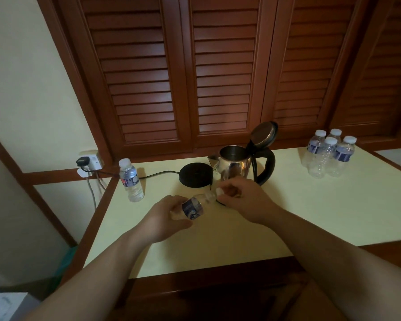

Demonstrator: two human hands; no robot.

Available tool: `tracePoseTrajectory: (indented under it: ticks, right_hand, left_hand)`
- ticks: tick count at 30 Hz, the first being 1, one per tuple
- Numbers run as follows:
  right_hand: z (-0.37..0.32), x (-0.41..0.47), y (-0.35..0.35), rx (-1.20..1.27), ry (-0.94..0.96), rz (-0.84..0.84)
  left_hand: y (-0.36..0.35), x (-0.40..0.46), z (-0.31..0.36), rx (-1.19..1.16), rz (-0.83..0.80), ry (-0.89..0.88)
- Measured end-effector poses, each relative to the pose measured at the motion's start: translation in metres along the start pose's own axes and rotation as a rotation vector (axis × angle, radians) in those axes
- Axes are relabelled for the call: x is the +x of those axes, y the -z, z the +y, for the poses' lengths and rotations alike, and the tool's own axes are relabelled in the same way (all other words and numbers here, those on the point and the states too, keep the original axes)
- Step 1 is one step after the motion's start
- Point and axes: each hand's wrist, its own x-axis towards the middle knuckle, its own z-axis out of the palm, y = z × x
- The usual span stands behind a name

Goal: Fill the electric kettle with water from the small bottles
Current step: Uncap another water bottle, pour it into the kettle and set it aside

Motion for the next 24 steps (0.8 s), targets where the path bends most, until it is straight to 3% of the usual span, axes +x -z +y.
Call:
tracePoseTrajectory:
  ticks: [14, 20, 24]
  right_hand:
    - [-0.005, -0.015, 0.002, 0.031, 0.053, -0.072]
    - [0.001, -0.022, 0.016, 0.006, -0.050, -0.103]
    - [0.006, -0.024, 0.030, -0.022, -0.122, 0.027]
  left_hand:
    - [0.012, 0.011, -0.002, -0.025, -0.230, -0.135]
    - [-0.002, 0.012, 0.027, 0.112, -0.081, -0.241]
    - [-0.016, 0.017, 0.055, 0.131, -0.044, -0.255]
